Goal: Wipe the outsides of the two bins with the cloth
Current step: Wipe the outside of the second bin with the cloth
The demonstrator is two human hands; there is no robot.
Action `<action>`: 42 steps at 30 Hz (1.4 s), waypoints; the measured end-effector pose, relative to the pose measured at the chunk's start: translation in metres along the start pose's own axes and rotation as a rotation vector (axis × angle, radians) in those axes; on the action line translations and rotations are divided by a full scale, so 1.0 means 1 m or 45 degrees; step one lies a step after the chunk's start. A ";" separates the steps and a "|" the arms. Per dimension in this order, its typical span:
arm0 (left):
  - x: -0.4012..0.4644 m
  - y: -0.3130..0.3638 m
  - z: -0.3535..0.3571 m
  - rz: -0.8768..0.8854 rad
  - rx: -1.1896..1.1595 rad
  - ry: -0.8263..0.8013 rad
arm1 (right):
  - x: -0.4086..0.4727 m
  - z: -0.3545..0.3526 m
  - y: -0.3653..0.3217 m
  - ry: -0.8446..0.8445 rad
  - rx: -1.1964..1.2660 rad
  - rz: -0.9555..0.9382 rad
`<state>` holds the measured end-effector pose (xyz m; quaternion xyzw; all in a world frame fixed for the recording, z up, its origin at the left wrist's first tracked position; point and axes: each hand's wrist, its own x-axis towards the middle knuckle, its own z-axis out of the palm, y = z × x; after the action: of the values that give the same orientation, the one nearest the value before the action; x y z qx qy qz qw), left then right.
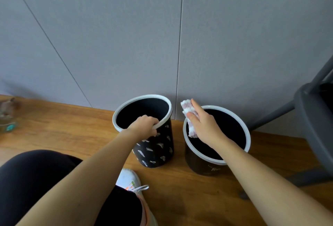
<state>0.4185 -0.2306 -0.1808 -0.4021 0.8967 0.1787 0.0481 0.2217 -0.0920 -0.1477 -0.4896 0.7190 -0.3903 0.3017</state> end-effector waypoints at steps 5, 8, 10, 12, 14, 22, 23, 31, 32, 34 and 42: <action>0.005 0.002 -0.021 0.013 -0.098 0.006 | -0.009 0.012 0.007 -0.070 0.036 0.046; 0.012 0.002 -0.021 0.024 -0.177 -0.018 | -0.014 0.028 0.020 -0.178 0.084 0.138; 0.018 0.003 -0.021 0.049 -0.205 -0.035 | -0.018 0.041 0.032 -0.243 0.153 0.208; 0.022 0.005 -0.020 0.067 -0.225 -0.049 | -0.022 0.051 0.042 -0.264 0.187 0.260; 0.027 0.007 -0.018 0.084 -0.228 -0.047 | -0.024 0.057 0.050 -0.238 0.216 0.292; 0.037 0.020 -0.012 0.147 -0.280 -0.065 | -0.025 0.041 0.072 -0.140 0.179 0.313; 0.038 0.022 -0.011 0.159 -0.289 -0.067 | -0.026 0.035 0.075 -0.126 0.171 0.321; 0.050 0.036 -0.005 0.208 -0.247 -0.002 | -0.038 -0.001 0.099 0.002 0.133 0.410; 0.051 0.036 -0.006 0.218 -0.237 0.010 | -0.039 -0.001 0.100 0.021 0.146 0.414; 0.056 0.036 -0.007 0.224 -0.221 0.038 | -0.038 0.003 0.101 0.052 0.165 0.405; 0.084 0.045 -0.002 0.261 -0.182 0.087 | -0.007 0.027 0.084 0.106 -0.059 0.186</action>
<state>0.3291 -0.2633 -0.1855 -0.3166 0.9192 0.2323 -0.0299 0.2072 -0.0749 -0.2331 -0.4259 0.7736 -0.3707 0.2878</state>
